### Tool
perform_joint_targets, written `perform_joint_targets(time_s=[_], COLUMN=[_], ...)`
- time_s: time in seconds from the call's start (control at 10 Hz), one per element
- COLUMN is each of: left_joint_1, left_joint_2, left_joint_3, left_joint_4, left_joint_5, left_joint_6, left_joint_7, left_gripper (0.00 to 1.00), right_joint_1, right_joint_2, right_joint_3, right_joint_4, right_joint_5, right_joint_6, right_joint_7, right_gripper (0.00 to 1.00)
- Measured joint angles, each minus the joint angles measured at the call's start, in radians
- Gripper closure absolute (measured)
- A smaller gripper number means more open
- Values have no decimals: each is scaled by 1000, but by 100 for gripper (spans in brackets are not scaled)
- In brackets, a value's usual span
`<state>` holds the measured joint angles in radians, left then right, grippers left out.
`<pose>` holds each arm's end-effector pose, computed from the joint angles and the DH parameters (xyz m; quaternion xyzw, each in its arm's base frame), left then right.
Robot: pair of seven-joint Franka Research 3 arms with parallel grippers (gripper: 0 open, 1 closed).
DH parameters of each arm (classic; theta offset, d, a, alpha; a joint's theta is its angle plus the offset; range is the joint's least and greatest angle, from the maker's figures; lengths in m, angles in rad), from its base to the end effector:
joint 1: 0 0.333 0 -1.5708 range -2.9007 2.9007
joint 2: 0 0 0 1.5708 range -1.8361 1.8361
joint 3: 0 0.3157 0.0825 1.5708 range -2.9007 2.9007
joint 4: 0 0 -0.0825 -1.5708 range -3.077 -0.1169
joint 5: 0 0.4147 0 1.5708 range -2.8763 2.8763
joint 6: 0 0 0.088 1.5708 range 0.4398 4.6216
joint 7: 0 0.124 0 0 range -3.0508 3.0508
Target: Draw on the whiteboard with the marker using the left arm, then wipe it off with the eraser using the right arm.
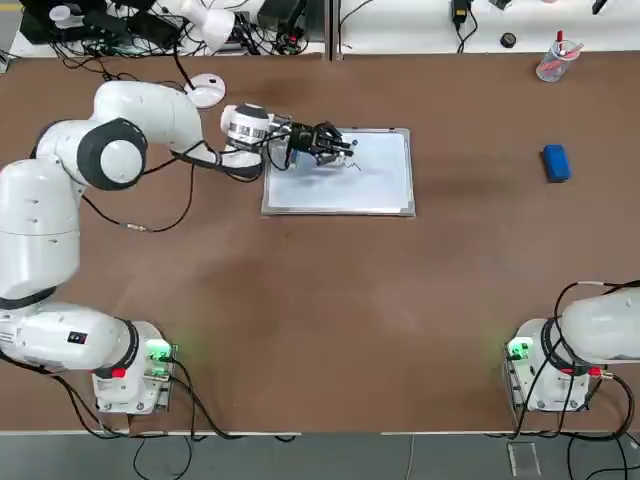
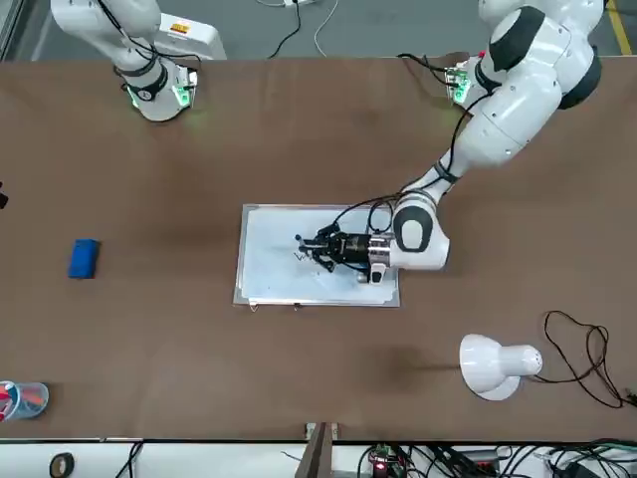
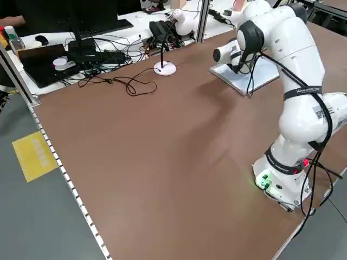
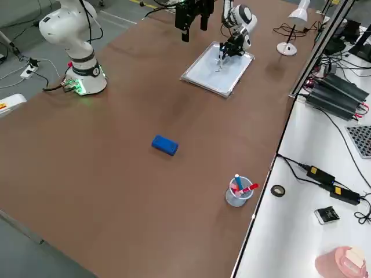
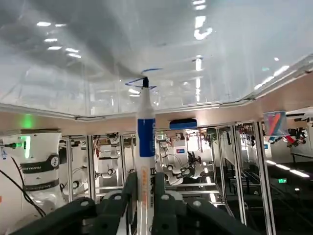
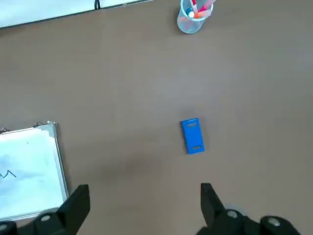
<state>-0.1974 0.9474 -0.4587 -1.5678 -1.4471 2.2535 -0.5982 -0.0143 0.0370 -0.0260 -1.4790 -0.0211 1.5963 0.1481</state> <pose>0.5714 -0.4418 0.1096 0.6194 0.4849 -0.4450 0.4281 0.6008 -0.0265 0.6340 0.9947 -0.0941 0.0407 0.0088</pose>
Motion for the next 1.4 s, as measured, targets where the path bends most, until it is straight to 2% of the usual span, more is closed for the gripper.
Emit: perform_joint_targets(time_s=[0.3,0.7,1.0,1.4], left_joint_1=[-6,-9,11,70], left_joint_2=[0,-18,-59,-135], left_joint_3=[1,-1,0,-2], left_joint_4=[24,102,161,206], left_joint_5=[9,149,340,715], left_joint_6=[0,0,1,-44], left_joint_7=[-44,-233,-360,-444], left_gripper=[83,83,83,83], right_joint_1=[0,1,-9,-107], right_joint_2=[0,0,3,8], right_joint_3=[1,3,-1,3], right_joint_4=[0,-5,-40,-103], right_joint_5=[0,0,-2,-2], right_joint_6=[0,0,13,42], right_joint_7=[0,-7,-102,-356], right_gripper=[0,0,0,0])
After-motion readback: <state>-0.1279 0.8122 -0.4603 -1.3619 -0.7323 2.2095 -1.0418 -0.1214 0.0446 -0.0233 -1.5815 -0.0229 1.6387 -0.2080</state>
